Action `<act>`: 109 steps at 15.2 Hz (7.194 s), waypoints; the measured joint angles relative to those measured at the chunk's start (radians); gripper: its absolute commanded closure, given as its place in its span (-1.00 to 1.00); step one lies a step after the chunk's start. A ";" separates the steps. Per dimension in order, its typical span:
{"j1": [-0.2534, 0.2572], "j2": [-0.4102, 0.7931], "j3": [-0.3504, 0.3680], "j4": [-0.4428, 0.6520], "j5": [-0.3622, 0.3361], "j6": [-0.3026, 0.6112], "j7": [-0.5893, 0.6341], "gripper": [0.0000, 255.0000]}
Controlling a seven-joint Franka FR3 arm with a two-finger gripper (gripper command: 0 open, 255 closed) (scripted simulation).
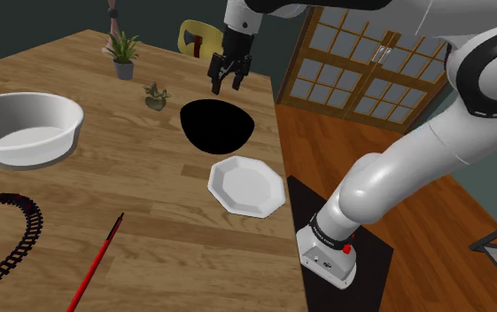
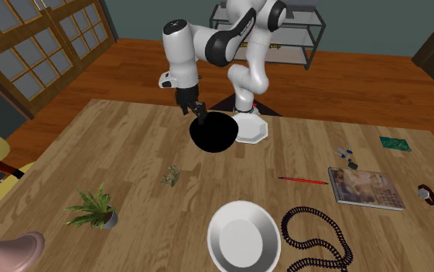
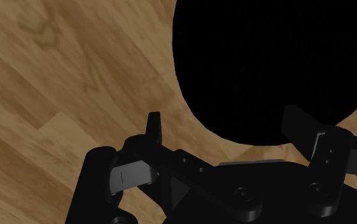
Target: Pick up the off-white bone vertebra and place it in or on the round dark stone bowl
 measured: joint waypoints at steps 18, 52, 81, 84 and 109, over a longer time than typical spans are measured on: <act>0.084 0.638 0.076 0.638 -0.114 0.076 0.104 -1.00; 0.091 0.668 0.077 0.711 -0.120 0.036 0.110 1.00; 0.084 0.499 0.087 0.796 -0.094 -0.216 0.121 1.00; 0.072 0.355 0.085 0.616 -0.066 -0.178 0.111 1.00; 0.090 -0.123 0.082 -0.065 0.022 0.034 0.087 1.00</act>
